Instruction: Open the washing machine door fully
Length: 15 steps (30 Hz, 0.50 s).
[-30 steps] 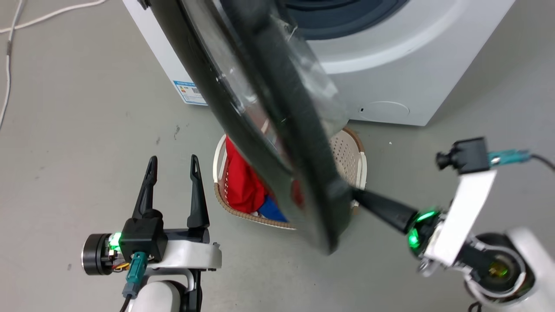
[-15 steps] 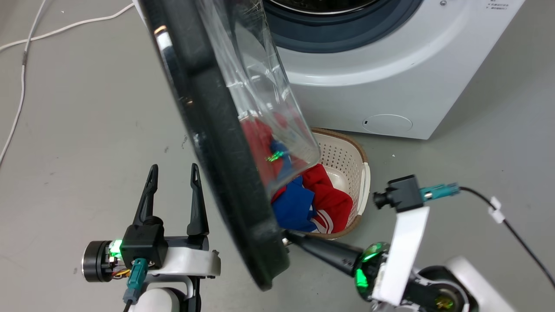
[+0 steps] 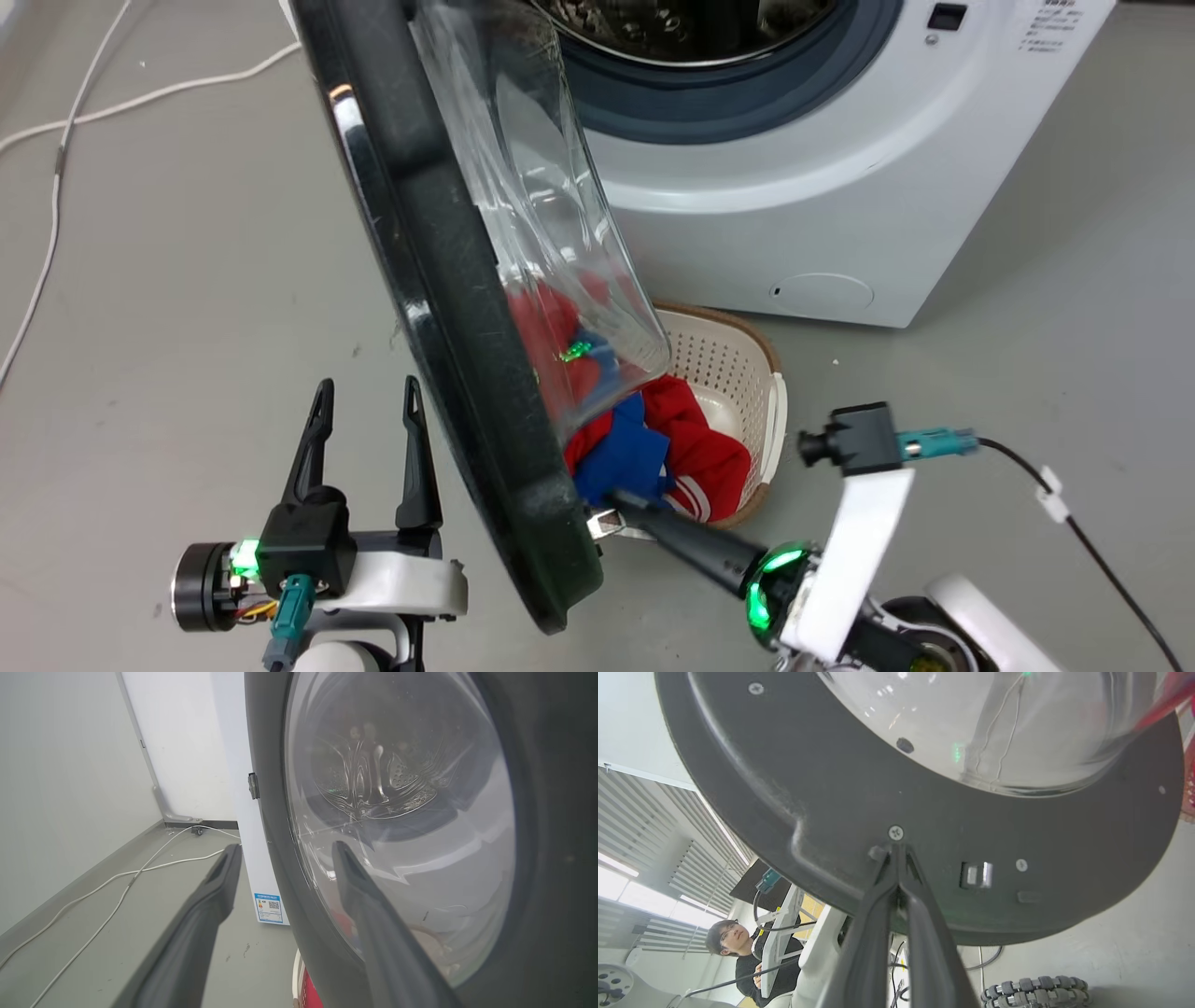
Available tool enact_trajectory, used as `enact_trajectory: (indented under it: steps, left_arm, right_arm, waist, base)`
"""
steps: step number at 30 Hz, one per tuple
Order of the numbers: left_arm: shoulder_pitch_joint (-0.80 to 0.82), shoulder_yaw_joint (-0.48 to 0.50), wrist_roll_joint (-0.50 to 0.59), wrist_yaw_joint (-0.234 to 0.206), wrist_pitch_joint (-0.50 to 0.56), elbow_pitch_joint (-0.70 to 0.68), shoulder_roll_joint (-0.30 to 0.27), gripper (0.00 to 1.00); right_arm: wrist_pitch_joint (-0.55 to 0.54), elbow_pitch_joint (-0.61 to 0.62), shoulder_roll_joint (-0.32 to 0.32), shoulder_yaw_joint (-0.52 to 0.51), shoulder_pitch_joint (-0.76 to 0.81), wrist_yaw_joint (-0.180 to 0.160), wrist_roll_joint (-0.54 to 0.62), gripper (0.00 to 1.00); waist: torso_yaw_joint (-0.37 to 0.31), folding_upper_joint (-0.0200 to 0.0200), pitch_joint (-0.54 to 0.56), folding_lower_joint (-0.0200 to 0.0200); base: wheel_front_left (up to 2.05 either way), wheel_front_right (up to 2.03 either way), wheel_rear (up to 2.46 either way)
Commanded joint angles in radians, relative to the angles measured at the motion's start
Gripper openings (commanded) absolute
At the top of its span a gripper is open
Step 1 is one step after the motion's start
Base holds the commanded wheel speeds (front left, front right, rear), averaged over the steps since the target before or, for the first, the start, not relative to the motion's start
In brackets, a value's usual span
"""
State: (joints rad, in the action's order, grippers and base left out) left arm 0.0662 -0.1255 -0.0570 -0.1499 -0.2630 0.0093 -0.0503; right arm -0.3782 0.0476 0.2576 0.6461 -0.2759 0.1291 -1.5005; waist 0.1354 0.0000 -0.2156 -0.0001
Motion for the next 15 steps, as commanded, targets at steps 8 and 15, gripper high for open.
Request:
enact_trajectory:
  steps: [8, 15]
  left_arm:
    - [-0.048, 0.023, 0.009, 0.006, -0.003, 0.008, 0.0, 1.0]
    - [-0.084, 0.044, 0.019, 0.014, -0.003, 0.009, 0.0, 1.0]
  right_arm:
    - [0.31, -0.006, 0.034, -0.123, 0.055, 0.003, 0.089, 1.0]
    - [0.601, -0.039, 0.089, -0.221, 0.072, 0.003, 0.27, 1.0]
  waist:
    - [-0.032, 0.0, 0.067, 0.0001]
    - [-0.057, 0.0, 0.12, 0.0001]
  base:
    - [0.0, 0.0, 0.0]
    - [0.0, 0.0, 0.0]
